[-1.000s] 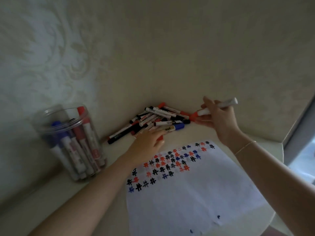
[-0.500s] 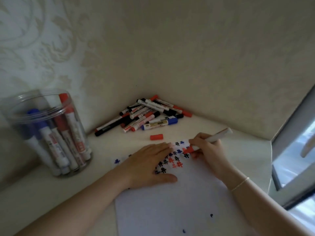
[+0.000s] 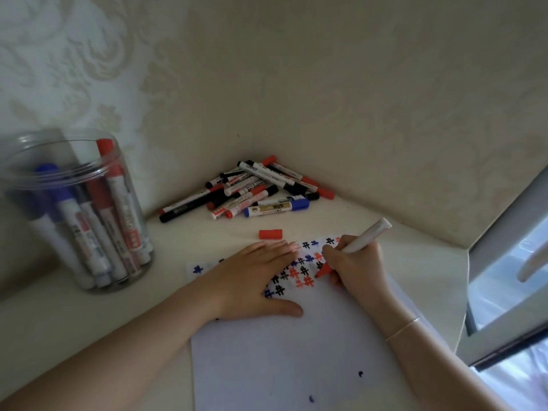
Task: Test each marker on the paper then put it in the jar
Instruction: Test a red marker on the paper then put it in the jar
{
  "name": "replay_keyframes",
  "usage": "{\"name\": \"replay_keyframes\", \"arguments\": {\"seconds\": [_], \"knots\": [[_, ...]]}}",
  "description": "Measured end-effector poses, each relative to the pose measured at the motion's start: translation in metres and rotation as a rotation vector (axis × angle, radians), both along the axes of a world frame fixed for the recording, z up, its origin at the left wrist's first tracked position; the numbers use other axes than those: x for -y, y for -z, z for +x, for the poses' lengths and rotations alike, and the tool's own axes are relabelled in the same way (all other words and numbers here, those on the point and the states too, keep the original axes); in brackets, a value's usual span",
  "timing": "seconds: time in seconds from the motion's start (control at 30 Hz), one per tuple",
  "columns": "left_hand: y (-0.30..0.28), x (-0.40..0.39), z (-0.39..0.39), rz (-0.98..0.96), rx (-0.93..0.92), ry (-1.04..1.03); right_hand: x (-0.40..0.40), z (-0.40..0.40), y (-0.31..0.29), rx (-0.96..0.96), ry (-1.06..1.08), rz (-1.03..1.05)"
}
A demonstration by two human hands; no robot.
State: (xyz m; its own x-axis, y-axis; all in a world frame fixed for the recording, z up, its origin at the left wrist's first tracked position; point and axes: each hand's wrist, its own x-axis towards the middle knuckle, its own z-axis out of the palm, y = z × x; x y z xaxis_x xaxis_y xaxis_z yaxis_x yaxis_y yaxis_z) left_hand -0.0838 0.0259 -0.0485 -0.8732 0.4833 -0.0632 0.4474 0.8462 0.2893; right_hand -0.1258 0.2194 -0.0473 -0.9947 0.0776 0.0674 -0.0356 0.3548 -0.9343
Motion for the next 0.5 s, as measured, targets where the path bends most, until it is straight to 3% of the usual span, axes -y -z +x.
{"name": "replay_keyframes", "arguments": {"seconds": [0.3, 0.5], "knots": [[-0.0017, -0.0004, 0.0, -0.007, 0.002, 0.002, -0.0015, 0.0026, -0.0028, 0.0, -0.039, -0.035], [-0.0016, -0.0007, 0.0003, -0.01, 0.0, 0.004, 0.0016, -0.0003, 0.0021, -0.067, 0.027, 0.105]]}}
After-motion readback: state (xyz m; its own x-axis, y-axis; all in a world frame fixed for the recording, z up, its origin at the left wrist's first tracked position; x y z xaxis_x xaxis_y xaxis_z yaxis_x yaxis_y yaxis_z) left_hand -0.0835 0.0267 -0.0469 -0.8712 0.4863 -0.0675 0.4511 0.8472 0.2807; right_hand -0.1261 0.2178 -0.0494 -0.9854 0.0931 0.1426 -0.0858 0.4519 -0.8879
